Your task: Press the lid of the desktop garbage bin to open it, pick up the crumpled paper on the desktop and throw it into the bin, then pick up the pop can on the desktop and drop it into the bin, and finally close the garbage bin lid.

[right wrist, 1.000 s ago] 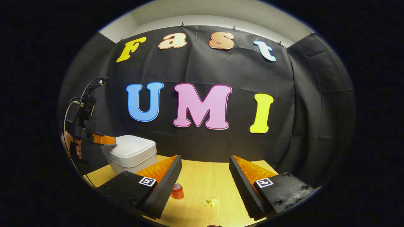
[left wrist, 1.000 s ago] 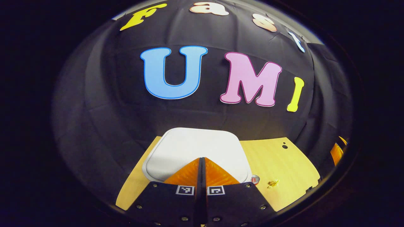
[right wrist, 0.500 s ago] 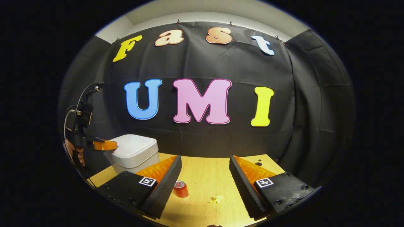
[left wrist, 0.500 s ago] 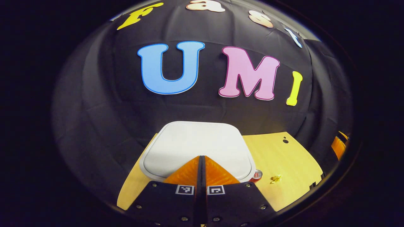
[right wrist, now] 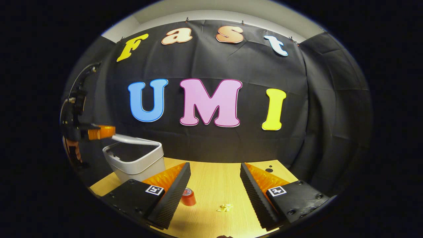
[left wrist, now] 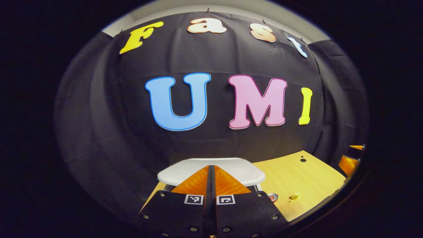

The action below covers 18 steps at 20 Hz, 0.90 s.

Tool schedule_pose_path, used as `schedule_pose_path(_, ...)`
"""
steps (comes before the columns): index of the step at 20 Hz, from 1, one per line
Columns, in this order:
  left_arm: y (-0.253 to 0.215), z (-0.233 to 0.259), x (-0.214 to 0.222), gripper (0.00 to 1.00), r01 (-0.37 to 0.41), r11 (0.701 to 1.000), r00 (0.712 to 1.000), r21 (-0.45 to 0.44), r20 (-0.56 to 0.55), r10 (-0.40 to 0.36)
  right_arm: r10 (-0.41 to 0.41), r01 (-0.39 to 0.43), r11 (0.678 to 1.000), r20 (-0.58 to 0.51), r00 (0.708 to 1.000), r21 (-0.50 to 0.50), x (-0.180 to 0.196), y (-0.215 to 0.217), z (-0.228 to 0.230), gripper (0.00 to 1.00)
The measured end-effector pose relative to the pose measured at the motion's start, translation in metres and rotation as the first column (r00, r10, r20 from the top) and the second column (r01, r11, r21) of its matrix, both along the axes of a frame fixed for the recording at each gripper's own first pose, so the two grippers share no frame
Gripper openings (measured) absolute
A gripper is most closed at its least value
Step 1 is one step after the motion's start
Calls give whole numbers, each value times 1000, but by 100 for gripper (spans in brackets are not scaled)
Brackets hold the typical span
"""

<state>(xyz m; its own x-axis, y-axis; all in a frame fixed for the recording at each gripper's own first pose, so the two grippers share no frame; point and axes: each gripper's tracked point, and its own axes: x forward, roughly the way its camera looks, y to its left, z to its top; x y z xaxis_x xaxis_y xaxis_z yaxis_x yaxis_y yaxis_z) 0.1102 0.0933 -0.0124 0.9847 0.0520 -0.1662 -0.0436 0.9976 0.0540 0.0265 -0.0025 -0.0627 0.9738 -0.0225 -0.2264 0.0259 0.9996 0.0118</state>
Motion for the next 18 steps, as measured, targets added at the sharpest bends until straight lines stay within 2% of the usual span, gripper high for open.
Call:
schedule_pose_path(3, -3, 31, -4, 1, 8, 1000, 997, 0, 73, -8, 0, 0, 1000, 11, 1000, -16, 0, 0, 4, 98)
schedule_pose_path(6, -11, 44, -12, 1, 16, 998, 994, -62, 108, -9, -11, 11, 1000, 19, 1000, -14, 2, -3, 9, 98)
schedule_pose_path(8, -20, 48, -19, 1, 41, 995, 990, -90, 139, -28, -16, 17, 1000, 21, 1000, -13, 2, -4, 9, 98)
schedule_pose_path(11, -41, 34, -25, 2, 89, 982, 989, -168, 128, -68, -17, 17, 1000, 13, 1000, -15, 3, -4, 7, 98)
schedule_pose_path(13, -52, 26, -29, 16, 109, 974, 990, -197, 108, -89, -17, 17, 1000, 15, 1000, -15, 4, -3, 8, 98)
schedule_pose_path(14, -60, 23, -33, 39, 128, 971, 989, -203, 101, -110, -17, 17, 1000, 15, 1000, -18, 4, -3, 8, 98)
schedule_pose_path(15, -62, 24, -31, 51, 130, 971, 988, -201, 105, -111, -15, 15, 1000, 17, 1000, -21, 4, -3, 9, 98)
schedule_pose_path(16, -63, 27, -31, 70, 133, 972, 986, -195, 122, -110, -15, 16, 1000, 17, 1000, -25, 4, -3, 8, 98)
schedule_pose_path(18, -70, 33, -34, 81, 145, 973, 983, -181, 140, -121, -16, 17, 1000, 21, 1000, -25, 4, -3, 10, 98)
